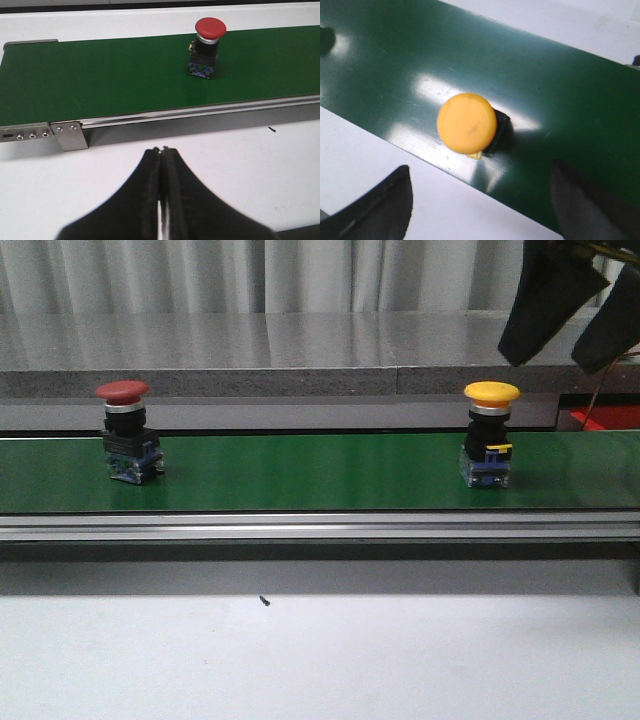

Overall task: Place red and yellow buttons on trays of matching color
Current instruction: 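Lower the right gripper onto the yellow button on the belt and grasp, then carry the yellow button into the yellow tray and open the right gripper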

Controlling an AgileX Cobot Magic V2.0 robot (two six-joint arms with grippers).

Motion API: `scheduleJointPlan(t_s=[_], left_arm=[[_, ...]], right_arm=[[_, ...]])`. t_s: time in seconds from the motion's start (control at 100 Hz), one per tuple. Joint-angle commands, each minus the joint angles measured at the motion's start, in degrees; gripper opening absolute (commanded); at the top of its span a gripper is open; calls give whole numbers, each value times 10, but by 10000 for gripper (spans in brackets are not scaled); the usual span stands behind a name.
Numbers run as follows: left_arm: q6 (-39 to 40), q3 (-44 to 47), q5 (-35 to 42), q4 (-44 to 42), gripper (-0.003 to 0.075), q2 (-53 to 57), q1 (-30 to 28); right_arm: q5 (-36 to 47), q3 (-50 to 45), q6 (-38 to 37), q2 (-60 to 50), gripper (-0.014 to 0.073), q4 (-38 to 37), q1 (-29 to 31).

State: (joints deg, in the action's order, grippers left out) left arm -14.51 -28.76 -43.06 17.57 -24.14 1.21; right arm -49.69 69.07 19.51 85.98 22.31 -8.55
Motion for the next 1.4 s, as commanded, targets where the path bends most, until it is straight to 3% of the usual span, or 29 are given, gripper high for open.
scheduleJointPlan(t_s=[0.0,0.41,0.51,0.63,0.7,1.03,1.39], left_arm=[[1,-16,39,15,-20,-3,5],[1,-16,39,15,-20,-3,5],[1,-16,39,15,-20,-3,5],[1,-16,39,15,-20,-3,5],[1,-16,39,15,-20,-3,5],[1,-16,39,15,-20,-3,5],[1,-16,39,15,-20,-3,5]], right_arm=[[8,32,-1,3,559,9,-4],[33,41,-1,54,548,13,-4],[33,41,-1,57,449,7,-3],[36,41,-1,57,245,5,-3],[41,41,-1,57,192,5,-3],[42,41,-1,9,197,5,22],[23,41,-1,-54,197,4,187]])
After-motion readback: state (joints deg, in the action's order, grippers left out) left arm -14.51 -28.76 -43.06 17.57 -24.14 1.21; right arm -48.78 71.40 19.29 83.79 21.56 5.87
